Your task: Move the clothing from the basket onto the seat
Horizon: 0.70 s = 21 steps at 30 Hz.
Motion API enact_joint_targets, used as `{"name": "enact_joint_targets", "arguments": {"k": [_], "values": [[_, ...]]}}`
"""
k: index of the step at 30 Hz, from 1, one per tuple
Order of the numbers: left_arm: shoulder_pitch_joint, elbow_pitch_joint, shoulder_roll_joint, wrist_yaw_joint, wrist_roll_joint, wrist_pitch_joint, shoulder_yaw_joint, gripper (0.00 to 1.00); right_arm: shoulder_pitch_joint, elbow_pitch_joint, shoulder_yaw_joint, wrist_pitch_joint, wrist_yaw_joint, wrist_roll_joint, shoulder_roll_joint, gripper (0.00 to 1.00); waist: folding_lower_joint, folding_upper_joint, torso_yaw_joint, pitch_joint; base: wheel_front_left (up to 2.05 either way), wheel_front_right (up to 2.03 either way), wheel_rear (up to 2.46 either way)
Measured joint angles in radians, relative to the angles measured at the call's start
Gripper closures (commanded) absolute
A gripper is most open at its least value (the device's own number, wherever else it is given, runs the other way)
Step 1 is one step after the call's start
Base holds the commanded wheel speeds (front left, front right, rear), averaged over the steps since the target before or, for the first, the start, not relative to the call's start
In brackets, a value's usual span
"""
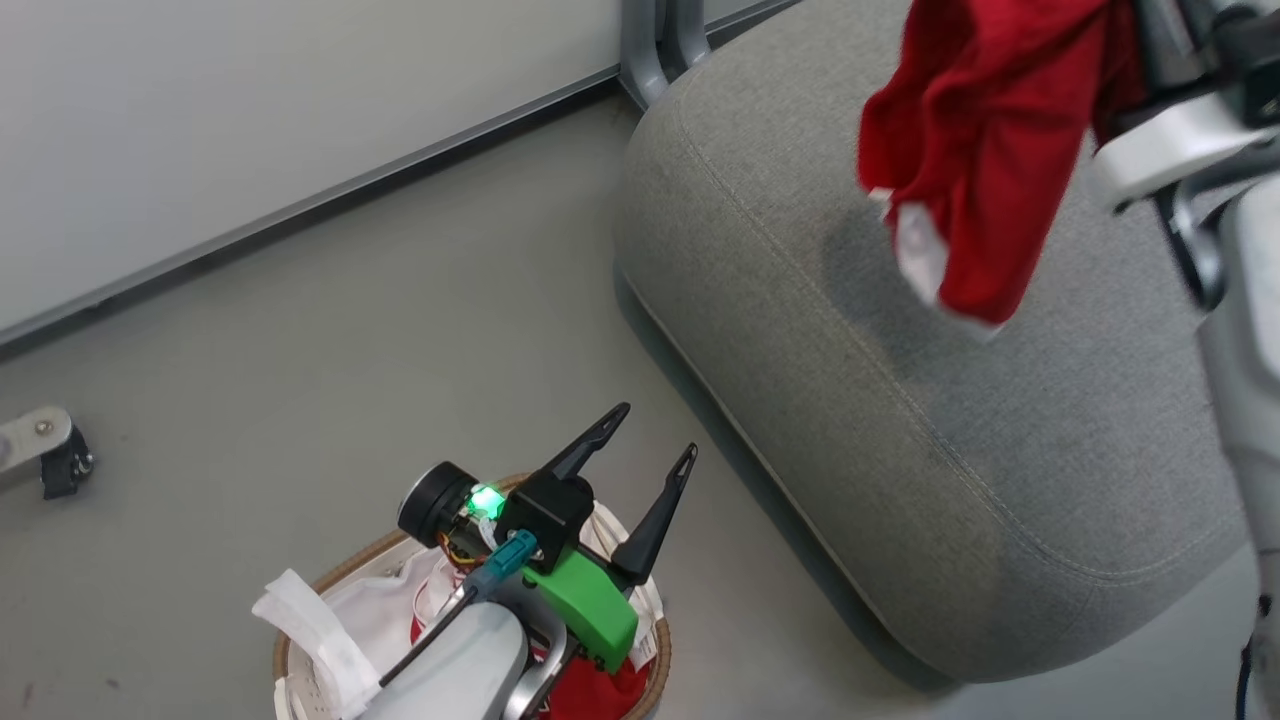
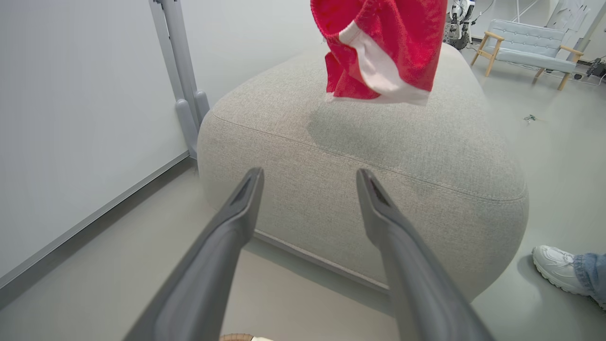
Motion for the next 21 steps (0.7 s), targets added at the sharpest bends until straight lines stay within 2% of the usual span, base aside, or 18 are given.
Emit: {"name": "enact_joint_targets", "arguments": {"k": [6, 11, 17, 21], "values": [[-0.068, 0.000, 0.035, 0.000, 0.010, 0.001, -0.026, 0.00, -0.200, 0.018, -0.066, 0.000, 0.000, -0.004, -0.121, 1.00, 0.0000, 0.0000, 0.043, 0.091, 0.00, 0.00, 0.00], [-0.124, -0.020, 0.056, 0.000, 0.019, 0.003, -0.028, 0.00, -0.280, 0.050, -0.121, 0.000, 0.000, -0.026, -0.182, 1.00, 0.0001, 0.0000, 0.081, 0.177, 0.00, 0.00, 0.00], [-0.168, -0.046, 0.069, 0.000, 0.030, 0.004, -0.025, 0.00, -0.269, 0.104, -0.201, 0.000, 0.000, -0.080, -0.189, 1.00, 0.0001, -0.0001, 0.126, 0.278, 0.00, 0.00, 0.00], [-0.190, -0.064, 0.074, 0.004, 0.034, 0.009, -0.025, 0.00, -0.206, 0.151, -0.238, 0.000, 0.000, -0.100, -0.161, 1.00, 0.0001, 0.0000, 0.154, 0.336, 0.00, 0.00, 0.00]]}}
